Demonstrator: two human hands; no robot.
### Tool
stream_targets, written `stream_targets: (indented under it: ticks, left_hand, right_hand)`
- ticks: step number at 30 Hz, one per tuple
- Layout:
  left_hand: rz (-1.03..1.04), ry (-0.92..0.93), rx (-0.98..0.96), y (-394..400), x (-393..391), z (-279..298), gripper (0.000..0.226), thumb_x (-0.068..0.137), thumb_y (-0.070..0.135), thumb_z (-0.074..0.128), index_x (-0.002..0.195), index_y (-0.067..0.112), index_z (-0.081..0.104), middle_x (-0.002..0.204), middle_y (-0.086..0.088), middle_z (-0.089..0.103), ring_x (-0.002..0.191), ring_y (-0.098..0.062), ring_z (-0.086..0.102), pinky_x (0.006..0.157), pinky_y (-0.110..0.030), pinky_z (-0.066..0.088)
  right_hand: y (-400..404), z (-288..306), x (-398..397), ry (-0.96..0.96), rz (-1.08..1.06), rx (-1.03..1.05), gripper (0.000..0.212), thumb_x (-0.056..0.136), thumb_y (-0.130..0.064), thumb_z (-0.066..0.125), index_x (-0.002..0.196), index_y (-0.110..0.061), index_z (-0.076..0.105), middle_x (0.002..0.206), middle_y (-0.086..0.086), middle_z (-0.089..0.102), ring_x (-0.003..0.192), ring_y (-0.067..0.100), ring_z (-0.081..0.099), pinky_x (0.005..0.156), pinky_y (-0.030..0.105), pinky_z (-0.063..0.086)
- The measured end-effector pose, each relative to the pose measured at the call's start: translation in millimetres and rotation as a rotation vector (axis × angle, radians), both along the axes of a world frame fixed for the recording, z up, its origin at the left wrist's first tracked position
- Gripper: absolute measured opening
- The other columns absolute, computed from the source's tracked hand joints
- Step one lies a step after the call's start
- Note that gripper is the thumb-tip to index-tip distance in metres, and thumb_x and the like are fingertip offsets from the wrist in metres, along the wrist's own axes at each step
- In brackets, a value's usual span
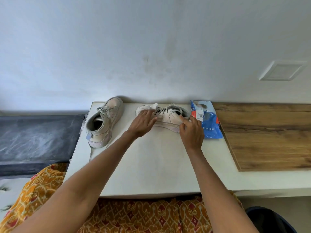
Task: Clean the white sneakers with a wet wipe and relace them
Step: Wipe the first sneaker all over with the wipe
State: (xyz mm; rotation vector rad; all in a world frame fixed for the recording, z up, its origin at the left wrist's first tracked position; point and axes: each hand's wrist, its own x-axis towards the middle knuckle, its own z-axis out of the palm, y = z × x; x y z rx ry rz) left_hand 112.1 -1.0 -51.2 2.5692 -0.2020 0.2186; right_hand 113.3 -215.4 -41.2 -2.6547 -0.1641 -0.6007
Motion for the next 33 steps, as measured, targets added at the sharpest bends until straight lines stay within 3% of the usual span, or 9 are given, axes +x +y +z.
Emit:
stream_targets:
  ticks: [5,10,12,16,20,23,27,30,33]
  left_hand:
    - [-0.008,0.09,-0.05,13,3,8,0.042,0.1,0.037,0.034,0.137,0.016,0.036,0.136,-0.006,0.052,0.126,-0.021,0.046,0.094,-0.033,0.037]
    - [0.07,0.116,0.122,21,21,-2,0.051,0.102,0.039,0.026,0.145,0.012,0.031,0.152,-0.009,0.031,0.141,-0.024,0.023,0.115,-0.037,0.019]
    - [0.11,0.111,0.073,14,20,-8,0.056,0.1,0.042,0.023,0.145,0.009,0.031,0.154,-0.012,0.024,0.144,-0.023,0.015,0.118,-0.036,0.008]
    - [0.104,0.047,-0.13,-11,-3,-14,0.056,0.097,0.042,0.027,0.137,0.007,0.043,0.146,-0.014,0.038,0.14,-0.027,0.025,0.117,-0.037,0.012]
    - [0.132,-0.054,-0.336,-30,-23,-8,0.042,0.099,0.033,0.04,0.136,0.013,0.045,0.14,-0.01,0.043,0.133,-0.021,0.035,0.108,-0.03,0.027]
    - [0.079,-0.145,-0.348,-43,-30,-1,0.042,0.097,0.022,0.045,0.137,0.012,0.043,0.128,-0.008,0.053,0.122,-0.014,0.042,0.102,-0.03,0.035]
    - [0.272,-0.181,-0.359,-54,-14,5,0.043,0.092,0.003,0.045,0.135,0.0,0.04,0.111,-0.017,0.057,0.101,-0.03,0.055,0.083,-0.039,0.046]
    - [0.408,-0.064,-0.34,-41,0,12,0.028,0.087,0.006,0.056,0.114,0.001,0.06,0.11,-0.017,0.052,0.094,-0.033,0.056,0.073,-0.039,0.046]
    - [0.388,-0.092,-0.155,-20,5,9,0.015,0.083,0.015,0.066,0.088,0.003,0.072,0.094,-0.016,0.06,0.089,-0.033,0.053,0.069,-0.036,0.04]
  right_hand:
    - [0,1,1,0.003,0.005,-0.01,0.035,0.084,-0.01,0.055,0.115,-0.021,0.067,0.11,0.015,0.065,0.089,0.031,0.06,0.056,0.037,0.053]
    - [-1,0,1,0.002,0.007,-0.025,0.034,0.085,-0.011,0.057,0.116,-0.02,0.067,0.112,0.016,0.065,0.09,0.03,0.061,0.056,0.035,0.053]
    - [0,-3,0,-0.003,0.006,-0.022,0.034,0.085,-0.011,0.057,0.116,-0.02,0.066,0.114,0.016,0.065,0.09,0.031,0.061,0.056,0.036,0.054]
    - [4,-3,-1,0.023,-0.018,0.004,0.036,0.085,-0.011,0.054,0.118,-0.02,0.065,0.118,0.017,0.063,0.095,0.032,0.059,0.06,0.039,0.054]
    - [3,0,-2,0.039,-0.019,-0.005,0.036,0.084,-0.012,0.054,0.117,-0.02,0.066,0.119,0.017,0.062,0.095,0.033,0.058,0.059,0.04,0.053]
    - [3,-1,-2,0.037,-0.019,-0.017,0.036,0.084,-0.012,0.054,0.117,-0.019,0.066,0.118,0.017,0.062,0.094,0.033,0.059,0.058,0.039,0.053]
    - [2,0,-3,0.031,-0.016,-0.017,0.036,0.084,-0.011,0.055,0.117,-0.019,0.066,0.118,0.017,0.063,0.096,0.032,0.059,0.06,0.037,0.052]
    - [2,1,-3,0.027,-0.006,-0.02,0.037,0.083,-0.011,0.055,0.117,-0.021,0.066,0.117,0.016,0.063,0.094,0.032,0.059,0.059,0.037,0.053]
    - [2,-1,-2,0.017,-0.005,-0.003,0.037,0.082,-0.01,0.056,0.115,-0.021,0.067,0.115,0.016,0.064,0.093,0.033,0.06,0.058,0.038,0.053]
